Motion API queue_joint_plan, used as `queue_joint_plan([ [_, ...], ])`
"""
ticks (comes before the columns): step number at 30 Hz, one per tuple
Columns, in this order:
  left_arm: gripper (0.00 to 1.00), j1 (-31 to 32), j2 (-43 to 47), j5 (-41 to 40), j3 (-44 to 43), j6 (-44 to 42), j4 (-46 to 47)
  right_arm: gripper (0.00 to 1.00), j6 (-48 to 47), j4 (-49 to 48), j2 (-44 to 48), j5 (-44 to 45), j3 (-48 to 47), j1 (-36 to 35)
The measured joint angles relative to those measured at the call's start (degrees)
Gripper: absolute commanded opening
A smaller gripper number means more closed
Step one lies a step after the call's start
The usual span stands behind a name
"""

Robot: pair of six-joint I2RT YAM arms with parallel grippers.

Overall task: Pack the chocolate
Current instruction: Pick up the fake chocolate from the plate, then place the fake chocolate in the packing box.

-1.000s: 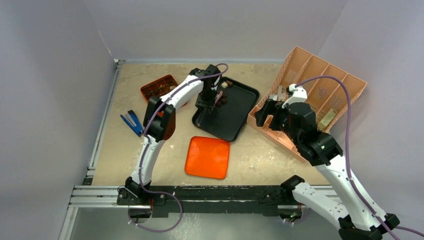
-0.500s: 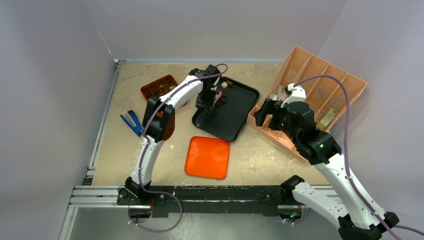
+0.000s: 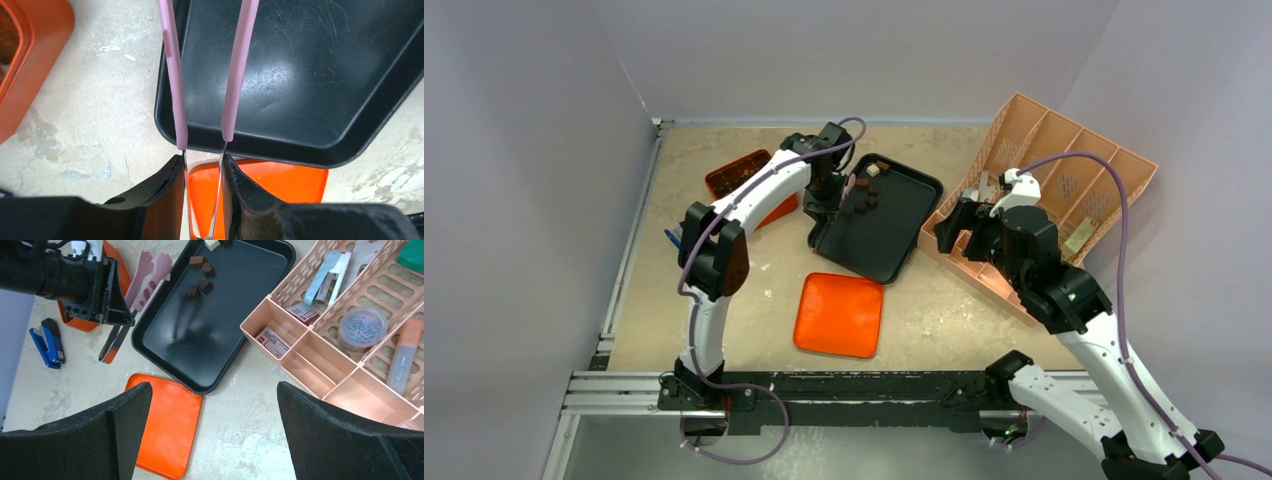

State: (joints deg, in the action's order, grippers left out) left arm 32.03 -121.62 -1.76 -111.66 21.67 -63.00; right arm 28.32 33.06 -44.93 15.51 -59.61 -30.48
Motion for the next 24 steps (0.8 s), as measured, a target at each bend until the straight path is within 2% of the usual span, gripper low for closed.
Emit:
queue_joint_plan([
  [7,0.24,0.0,6.32,-1.05,2.95,1.92,0.35,0.97,0.15,-0.02,0.76,0.0,0.09,0.0],
  [15,0.24,-0.63,12.83,-6.1,6.62,4.31,-1.99,0.97,0.07,0.0,0.81,-0.07,0.09,0.0],
  [24,0.24,-8.96,18.53,-8.7,12.7,4.81,-3.56,0.97,-0.02,-0.02,0.59,-1.73,0.07,0.0],
])
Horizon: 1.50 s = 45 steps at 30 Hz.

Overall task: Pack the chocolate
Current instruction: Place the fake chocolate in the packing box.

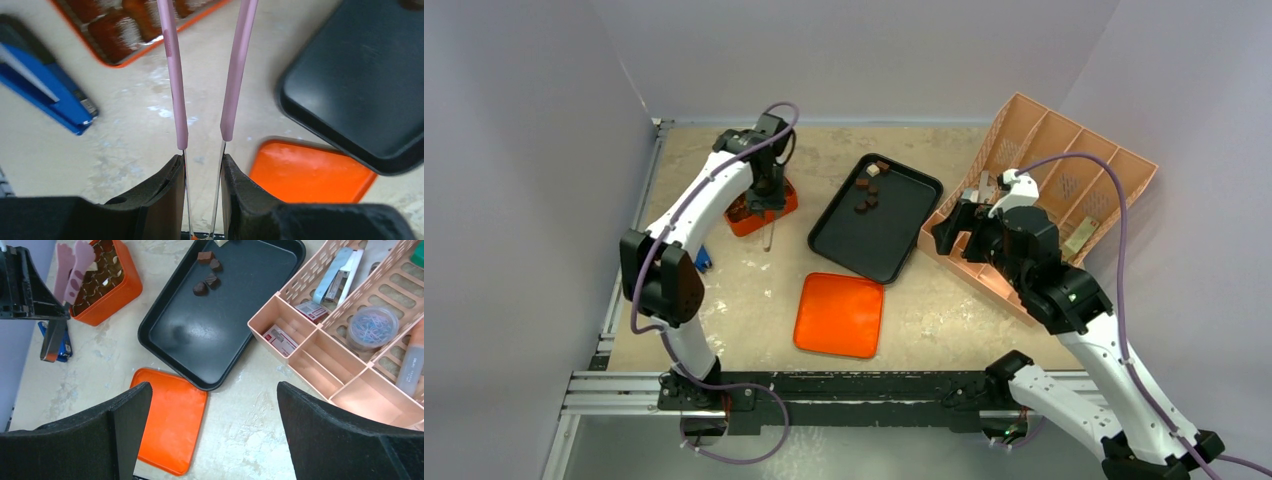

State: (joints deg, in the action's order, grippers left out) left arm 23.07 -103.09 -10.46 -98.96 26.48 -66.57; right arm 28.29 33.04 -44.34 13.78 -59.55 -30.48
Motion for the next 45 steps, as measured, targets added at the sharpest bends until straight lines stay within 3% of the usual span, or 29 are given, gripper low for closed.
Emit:
queue_joint_plan([
  [14,0.24,-14.53,6.38,-5.14,12.37,-0.04,2.49,0.97,-0.33,-0.39,-2.89,-2.38,-0.44,0.0],
  [30,0.26,-15.17,4.15,-0.26,15.93,-0.52,7.76,0.97,-0.9,-0.79,-4.09,-2.34,-1.57,0.0],
  [45,0.38,-15.19,3.15,-0.22,16.37,-0.5,7.8,0.97,-0.9,-0.79,-4.07,-2.36,-1.6,0.0],
])
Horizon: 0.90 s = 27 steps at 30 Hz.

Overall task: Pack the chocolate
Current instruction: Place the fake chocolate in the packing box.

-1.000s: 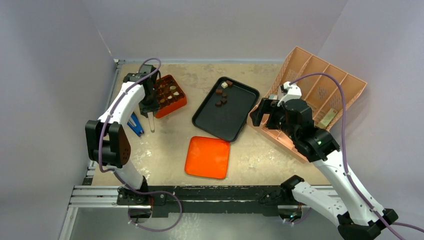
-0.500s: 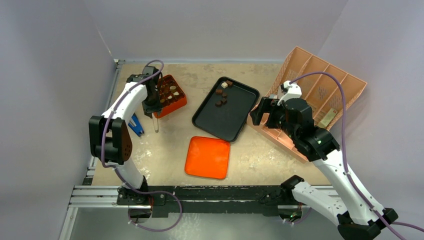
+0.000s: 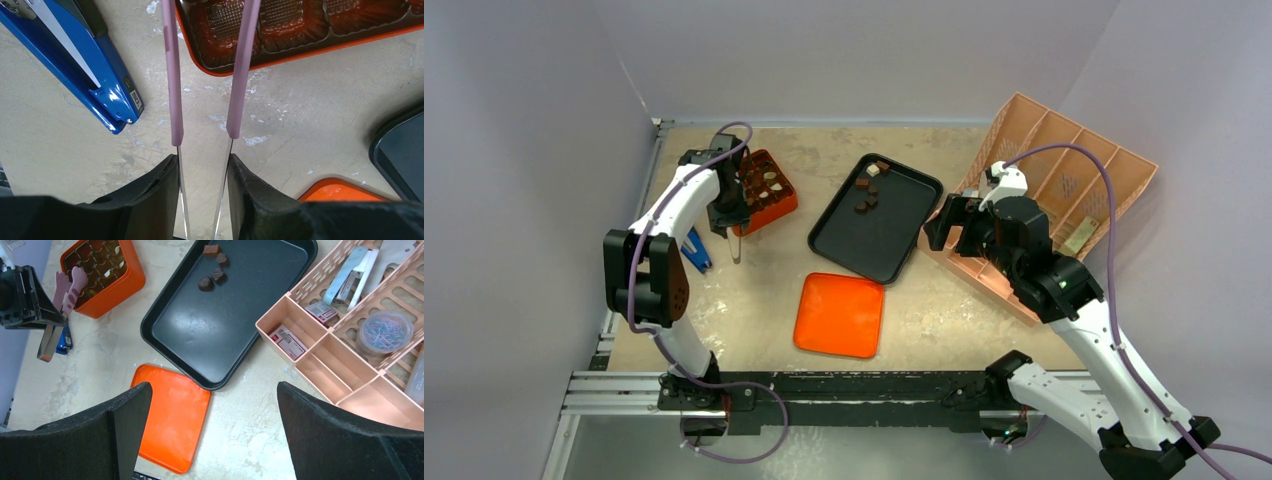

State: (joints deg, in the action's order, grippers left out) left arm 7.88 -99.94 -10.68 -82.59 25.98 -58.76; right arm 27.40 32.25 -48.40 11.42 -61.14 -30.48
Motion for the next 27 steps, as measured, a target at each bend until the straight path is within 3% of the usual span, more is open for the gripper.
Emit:
queue_joint_plan([
  [20,0.36,0.46,4.66,5.07,-3.08,-1.14,-0.94,0.97,0.92,0.02,0.02,-0.57,-0.02,0.0],
  [27,0.35,8.76,5.66,6.36,-7.54,-1.55,-2.19,0.96,2.47,0.02,-0.79,-0.72,-0.04,0.0],
])
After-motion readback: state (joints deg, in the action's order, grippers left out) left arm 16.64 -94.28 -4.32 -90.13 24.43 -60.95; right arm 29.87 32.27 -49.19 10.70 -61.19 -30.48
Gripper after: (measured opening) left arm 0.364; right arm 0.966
